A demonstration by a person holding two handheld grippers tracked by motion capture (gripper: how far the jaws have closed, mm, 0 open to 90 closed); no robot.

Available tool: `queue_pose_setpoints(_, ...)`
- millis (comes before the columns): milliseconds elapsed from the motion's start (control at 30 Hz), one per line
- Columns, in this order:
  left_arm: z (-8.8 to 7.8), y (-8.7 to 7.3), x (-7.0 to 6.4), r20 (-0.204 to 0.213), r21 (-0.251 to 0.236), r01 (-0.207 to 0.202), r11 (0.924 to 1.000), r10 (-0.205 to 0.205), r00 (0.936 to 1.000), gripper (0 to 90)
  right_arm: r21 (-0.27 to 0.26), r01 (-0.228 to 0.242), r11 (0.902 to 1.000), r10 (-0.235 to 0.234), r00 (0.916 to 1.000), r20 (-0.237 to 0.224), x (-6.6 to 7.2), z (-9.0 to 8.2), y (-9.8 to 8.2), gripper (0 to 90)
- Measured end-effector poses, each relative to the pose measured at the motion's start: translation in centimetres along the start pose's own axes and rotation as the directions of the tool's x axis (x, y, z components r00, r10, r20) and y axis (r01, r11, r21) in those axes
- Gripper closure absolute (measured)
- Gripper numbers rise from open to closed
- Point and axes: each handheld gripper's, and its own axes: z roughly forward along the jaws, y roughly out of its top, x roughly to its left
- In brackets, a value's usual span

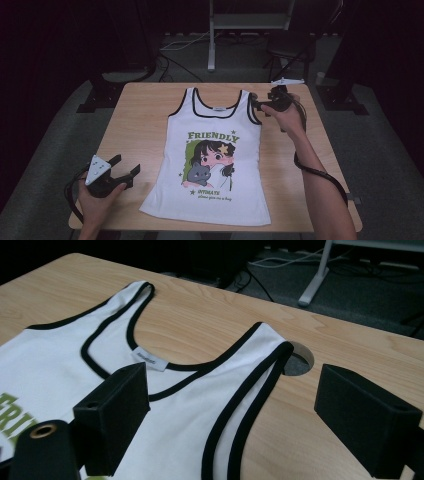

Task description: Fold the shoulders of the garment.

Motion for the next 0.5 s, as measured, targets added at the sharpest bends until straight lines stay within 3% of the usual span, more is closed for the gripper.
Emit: queue_pose_setpoints(500, 0.0, 0.0, -0.2, -0.003, 0.000, -0.001, 1.0000, 0.001, 1.0000, 20.5, 0.077, -0.053, 0.9956, 0.053, 0.9986, 0.007, -1.4, 5.9, 0.9, 14.6)
